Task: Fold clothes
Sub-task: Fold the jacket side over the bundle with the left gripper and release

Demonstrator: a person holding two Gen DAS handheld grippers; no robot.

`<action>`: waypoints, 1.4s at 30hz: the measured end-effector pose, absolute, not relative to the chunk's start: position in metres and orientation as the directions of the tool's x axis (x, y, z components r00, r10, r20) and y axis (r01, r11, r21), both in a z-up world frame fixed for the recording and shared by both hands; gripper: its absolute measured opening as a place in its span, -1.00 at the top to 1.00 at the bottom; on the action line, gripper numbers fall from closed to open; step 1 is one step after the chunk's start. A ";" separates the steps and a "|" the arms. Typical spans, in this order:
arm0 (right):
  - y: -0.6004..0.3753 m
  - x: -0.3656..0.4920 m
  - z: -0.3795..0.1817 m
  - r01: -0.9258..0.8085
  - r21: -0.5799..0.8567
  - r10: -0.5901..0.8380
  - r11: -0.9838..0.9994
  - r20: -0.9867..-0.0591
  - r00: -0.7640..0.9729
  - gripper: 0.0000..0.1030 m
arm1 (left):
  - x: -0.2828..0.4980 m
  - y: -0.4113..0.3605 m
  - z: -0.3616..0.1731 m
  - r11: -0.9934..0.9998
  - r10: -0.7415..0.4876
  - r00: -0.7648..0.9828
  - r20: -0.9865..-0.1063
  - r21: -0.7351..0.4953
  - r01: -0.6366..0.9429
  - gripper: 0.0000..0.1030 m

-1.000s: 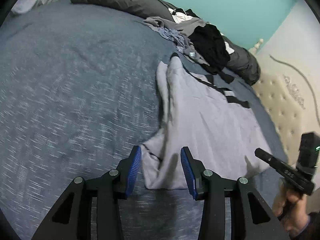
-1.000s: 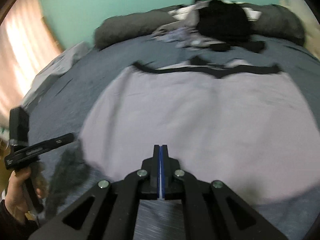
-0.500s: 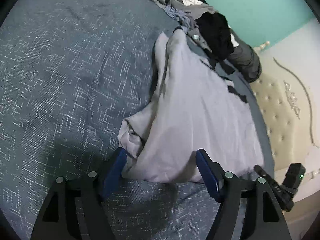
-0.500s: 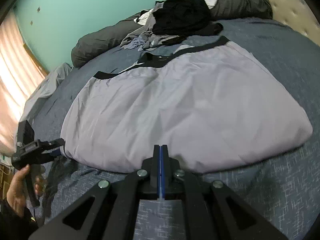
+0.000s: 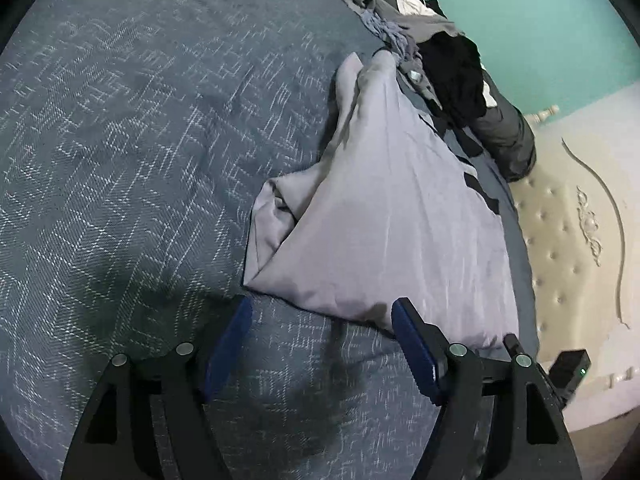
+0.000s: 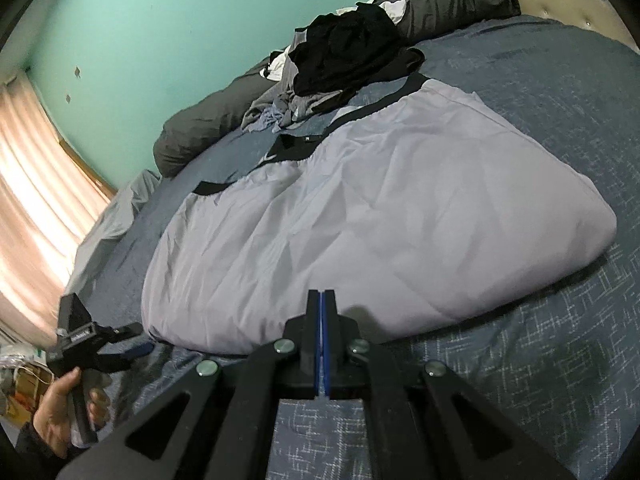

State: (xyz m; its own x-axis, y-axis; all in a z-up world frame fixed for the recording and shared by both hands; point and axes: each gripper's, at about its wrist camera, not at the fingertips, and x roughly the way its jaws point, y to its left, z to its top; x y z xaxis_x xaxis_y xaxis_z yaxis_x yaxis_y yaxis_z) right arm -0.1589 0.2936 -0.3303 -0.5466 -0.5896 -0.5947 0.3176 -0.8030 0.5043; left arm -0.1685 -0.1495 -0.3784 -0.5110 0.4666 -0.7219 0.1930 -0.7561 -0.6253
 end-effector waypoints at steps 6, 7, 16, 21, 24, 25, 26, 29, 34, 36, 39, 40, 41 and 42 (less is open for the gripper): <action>0.307 -0.158 -0.326 0.307 0.536 -0.603 -0.786 -0.555 -0.573 0.99 | -0.177 -0.145 -0.388 -0.690 0.459 -0.551 -0.697 -0.670 0.274 -0.46; 0.309 -0.159 -0.325 0.303 0.543 -0.604 -0.783 -0.550 -0.577 0.99 | -0.178 -0.145 -0.388 -0.686 0.449 -0.561 -0.695 -0.671 0.282 -0.46; 0.323 -0.161 -0.327 0.285 0.560 -0.603 -0.778 -0.537 -0.590 0.99 | -0.194 -0.138 -0.383 -0.709 0.398 -0.617 -0.679 -0.655 0.263 0.54; 0.333 -0.163 -0.329 0.261 0.574 -0.597 -0.776 -0.536 -0.597 0.98 | -0.193 -0.127 -0.356 -0.735 0.389 -0.649 -0.654 -0.645 0.210 0.72; 0.335 -0.162 -0.330 0.257 0.574 -0.594 -0.777 -0.536 -0.600 0.98 | -0.192 -0.115 -0.331 -0.747 0.403 -0.675 -0.618 -0.648 0.148 0.78; 0.337 -0.161 -0.330 0.257 0.576 -0.596 -0.776 -0.535 -0.600 0.98 | -0.194 -0.108 -0.321 -0.752 0.411 -0.683 -0.603 -0.648 0.120 0.79; 0.338 -0.161 -0.330 0.254 0.578 -0.595 -0.775 -0.534 -0.601 0.98 | -0.197 -0.099 -0.309 -0.755 0.425 -0.690 -0.587 -0.650 0.088 0.79; 0.344 -0.160 -0.330 0.241 0.586 -0.591 -0.774 -0.532 -0.606 0.98 | -0.210 -0.065 -0.275 -0.760 0.471 -0.698 -0.540 -0.650 -0.010 0.81; 0.360 -0.161 -0.329 0.215 0.603 -0.582 -0.768 -0.519 -0.626 0.98 | -0.245 0.018 -0.233 -0.760 0.560 -0.660 -0.500 -0.628 -0.169 0.84; 0.369 -0.162 -0.330 0.197 0.622 -0.585 -0.758 -0.514 -0.628 0.98 | -0.254 0.062 -0.228 -0.757 0.598 -0.624 -0.504 -0.610 -0.233 0.84; 0.382 -0.163 -0.330 0.175 0.633 -0.578 -0.754 -0.513 -0.635 0.98 | -0.266 0.132 -0.239 -0.753 0.641 -0.547 -0.538 -0.579 -0.313 0.84; 0.387 -0.163 -0.330 0.169 0.636 -0.575 -0.753 -0.511 -0.638 0.98 | -0.271 0.156 -0.245 -0.750 0.652 -0.517 -0.554 -0.569 -0.337 0.83; 0.393 -0.163 -0.329 0.160 0.639 -0.570 -0.752 -0.509 -0.646 0.98 | -0.275 0.180 -0.255 -0.750 0.659 -0.474 -0.584 -0.558 -0.356 0.82; 0.397 -0.164 -0.329 0.153 0.640 -0.564 -0.753 -0.507 -0.652 0.98 | -0.277 0.206 -0.270 -0.752 0.659 -0.420 -0.624 -0.538 -0.381 0.82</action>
